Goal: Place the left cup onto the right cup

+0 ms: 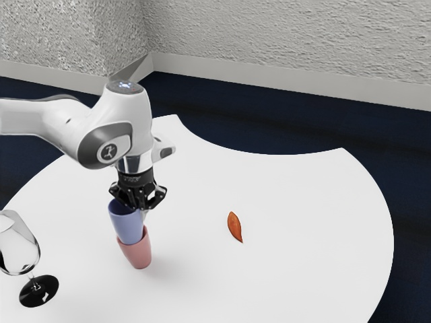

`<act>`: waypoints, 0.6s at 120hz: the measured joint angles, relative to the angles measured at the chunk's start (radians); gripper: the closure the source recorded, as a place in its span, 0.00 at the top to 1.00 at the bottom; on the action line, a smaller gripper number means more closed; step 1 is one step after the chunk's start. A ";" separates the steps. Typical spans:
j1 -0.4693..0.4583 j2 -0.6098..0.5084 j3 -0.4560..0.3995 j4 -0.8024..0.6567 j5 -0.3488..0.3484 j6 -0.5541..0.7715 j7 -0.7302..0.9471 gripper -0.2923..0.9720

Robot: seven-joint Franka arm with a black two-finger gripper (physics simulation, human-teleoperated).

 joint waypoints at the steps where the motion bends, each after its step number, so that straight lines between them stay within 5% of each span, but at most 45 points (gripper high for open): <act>1: 0.000 0.001 0.000 0.000 0.000 0.001 -0.001 0.15; 36: 0.004 0.022 0.007 -0.001 0.008 0.014 -0.025 0.15; 72: 0.003 0.044 0.007 0.004 0.005 0.035 -0.031 0.33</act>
